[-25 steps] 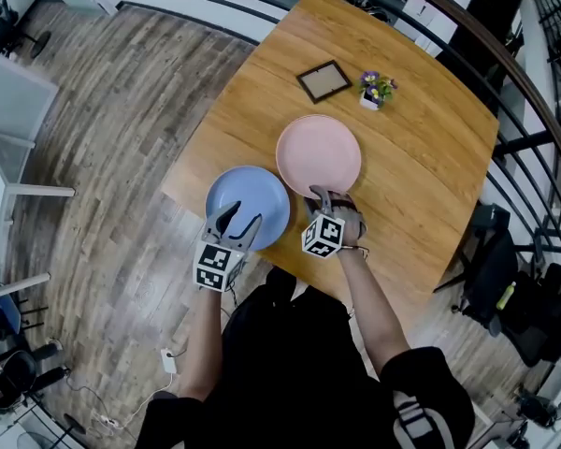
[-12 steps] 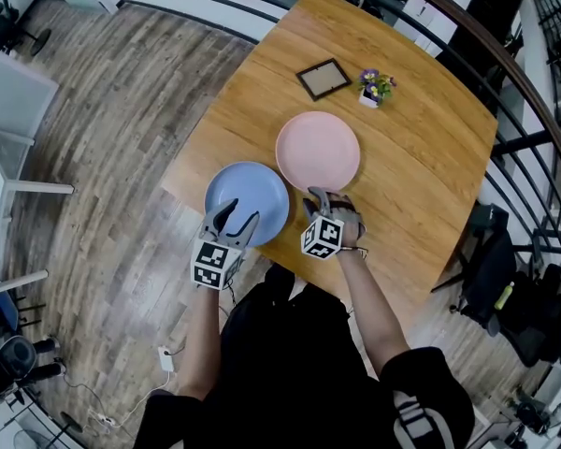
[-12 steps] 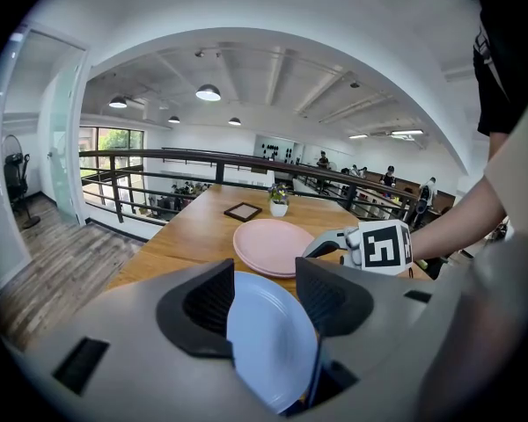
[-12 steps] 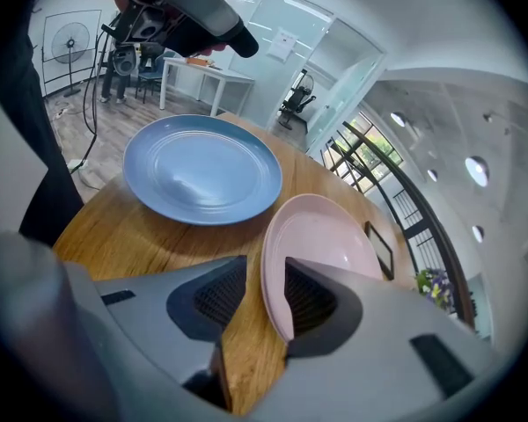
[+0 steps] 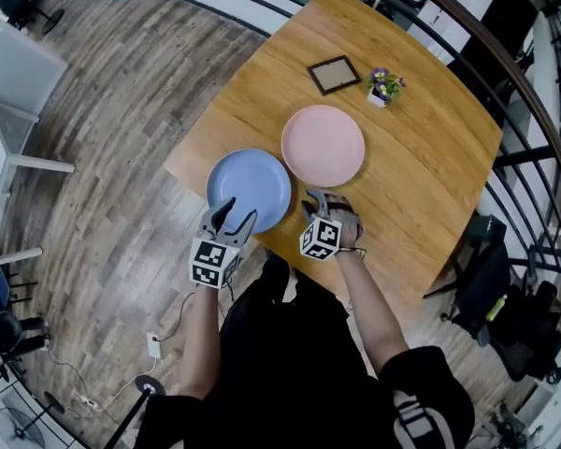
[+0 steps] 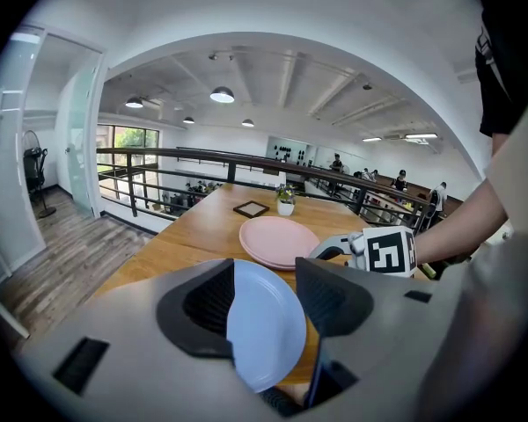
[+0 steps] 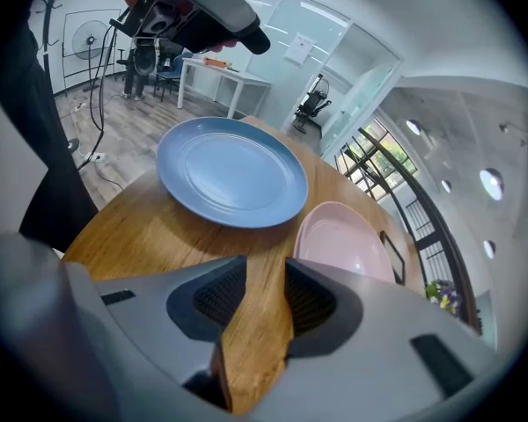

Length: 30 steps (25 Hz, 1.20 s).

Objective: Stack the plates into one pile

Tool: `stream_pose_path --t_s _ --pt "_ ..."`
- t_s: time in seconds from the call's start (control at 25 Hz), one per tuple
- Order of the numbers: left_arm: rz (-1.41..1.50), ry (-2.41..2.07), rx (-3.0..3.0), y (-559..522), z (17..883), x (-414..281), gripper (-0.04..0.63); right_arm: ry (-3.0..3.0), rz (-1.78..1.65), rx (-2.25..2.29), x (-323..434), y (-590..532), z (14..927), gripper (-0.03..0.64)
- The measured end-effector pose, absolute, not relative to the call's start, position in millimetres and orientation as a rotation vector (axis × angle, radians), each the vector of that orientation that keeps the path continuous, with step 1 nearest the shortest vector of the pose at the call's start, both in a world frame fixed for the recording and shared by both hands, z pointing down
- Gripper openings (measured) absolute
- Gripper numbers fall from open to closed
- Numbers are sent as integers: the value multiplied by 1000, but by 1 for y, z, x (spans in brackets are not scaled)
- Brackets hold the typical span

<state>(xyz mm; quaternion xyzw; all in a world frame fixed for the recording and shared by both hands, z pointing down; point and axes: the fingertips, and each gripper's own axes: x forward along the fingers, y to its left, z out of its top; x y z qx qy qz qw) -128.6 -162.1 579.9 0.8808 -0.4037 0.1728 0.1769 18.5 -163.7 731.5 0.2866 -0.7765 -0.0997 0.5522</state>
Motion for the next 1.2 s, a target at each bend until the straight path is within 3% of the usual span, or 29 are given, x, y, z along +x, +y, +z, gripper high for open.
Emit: stream_pose_path --t_s 1.2 --pt "395 -1448 2264 -80 592 -183 221 -1895 -450 353 -44 -114 747 149"
